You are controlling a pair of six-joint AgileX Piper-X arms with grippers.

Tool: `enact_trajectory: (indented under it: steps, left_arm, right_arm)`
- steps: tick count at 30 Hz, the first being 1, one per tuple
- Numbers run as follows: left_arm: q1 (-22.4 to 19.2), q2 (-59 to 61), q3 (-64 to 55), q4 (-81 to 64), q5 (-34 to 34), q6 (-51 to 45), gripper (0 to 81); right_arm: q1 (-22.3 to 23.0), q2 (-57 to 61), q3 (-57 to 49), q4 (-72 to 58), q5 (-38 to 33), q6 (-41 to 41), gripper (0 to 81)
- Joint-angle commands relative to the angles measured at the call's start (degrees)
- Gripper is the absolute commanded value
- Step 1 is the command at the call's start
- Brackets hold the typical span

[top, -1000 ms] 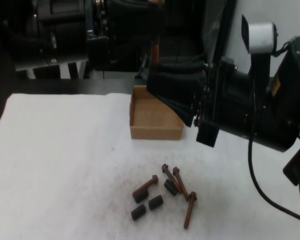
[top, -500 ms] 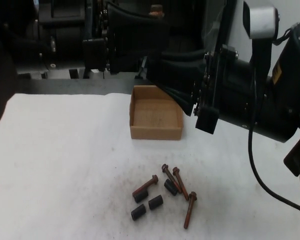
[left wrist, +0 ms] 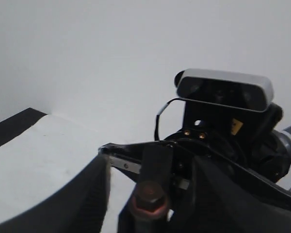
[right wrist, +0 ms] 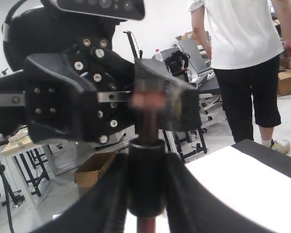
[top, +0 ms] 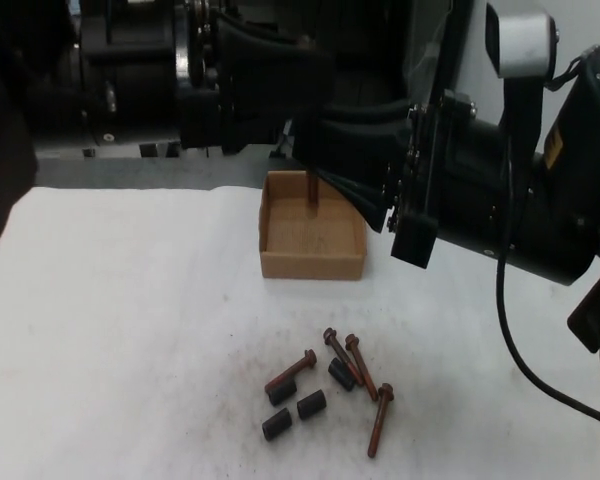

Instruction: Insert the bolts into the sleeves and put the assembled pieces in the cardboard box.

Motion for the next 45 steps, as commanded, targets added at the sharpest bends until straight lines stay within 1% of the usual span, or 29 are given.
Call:
enact_trajectory:
  steps: [1, 5, 9, 11, 13, 17, 19, 22, 23, 24, 26, 28, 29, 32, 35, 40, 45]
  left_arm:
    - [0.1, -0.7, -0.3, 2.5, -3.1, 4.2, 48.6]
    - [0.1, -0.7, -0.3, 2.8, -5.6, 5.0, 48.6]
    - [0.1, -1.1, -0.7, 1.7, -5.7, 5.0, 48.6]
    - [0.8, -2.0, -0.7, -1.7, -5.9, 4.9, 48.6]
    - [2.1, -3.1, -1.1, -6.6, -6.9, 4.0, 48.6]
    - [5.4, -5.4, -2.7, -11.1, -13.5, 2.8, 48.6]
    - [7.0, -6.2, -3.2, -11.1, -14.3, 2.8, 48.6]
    - [8.5, -6.7, -3.2, -9.7, -13.6, 2.8, 48.2]
    - [9.0, -6.7, -3.2, -8.1, -14.2, 2.8, 46.7]
    - [9.3, -6.7, -3.2, -5.8, -15.6, 2.8, 42.5]
    - [9.7, -6.7, -3.2, -0.2, -20.4, 3.5, 26.0]
    - [9.8, -6.7, -3.2, 7.5, -26.2, 7.0, 3.9]
    - [9.8, -6.7, -3.2, 11.6, -28.9, 8.9, 0.0]
    - [9.8, -6.7, -2.6, 21.9, -36.9, 11.9, 0.6]
    - [9.8, -6.7, -1.3, 30.3, -39.9, 12.3, 0.6]
    - [9.8, -6.7, 1.8, 38.1, -40.7, 12.3, 0.6]
    - [9.8, -6.7, 4.3, 43.4, -40.7, 12.3, 0.6]
  right_arm:
    - [-0.2, -0.8, -0.7, -1.7, -0.8, 0.3, 0.8]
    - [-0.2, -0.8, -0.8, -2.2, -1.6, 0.3, 0.8]
    - [-0.2, -0.8, -0.8, -2.1, -1.6, 0.4, 0.8]
    - [-0.2, -0.8, -0.9, -0.3, -1.6, 0.6, 0.8]
    - [-0.2, -0.8, -0.9, 3.0, -1.6, 0.9, 0.8]
    - [-0.2, -0.8, -0.9, 9.1, 1.9, -0.2, 0.8]
    - [-0.2, -0.8, -0.9, 10.0, 2.8, -3.0, 0.8]
    - [-0.6, -0.8, -0.9, 10.4, 4.1, -2.9, 0.8]
    - [-0.9, -0.8, -1.0, 11.6, 5.5, -2.4, 0.8]
    - [-1.3, -0.8, -1.5, 14.4, 8.2, -1.8, 0.8]
    - [-2.4, -0.7, -3.7, 22.4, 14.3, -1.6, 0.8]
    - [-4.1, 0.4, -7.4, 30.8, 17.2, -2.9, 0.8]
    - [-5.0, 1.4, -9.4, 33.5, 17.3, -4.3, 0.8]
    - [-7.2, 5.8, -16.4, 38.8, 17.3, -6.5, 0.8]
    - [-8.9, 12.7, -24.6, 45.9, 17.6, -6.5, 0.8]
    - [-9.5, 27.6, -40.9, 61.1, 19.0, -7.5, 0.8]
    - [-9.5, 41.4, -55.4, 68.2, 23.6, -8.2, 0.8]
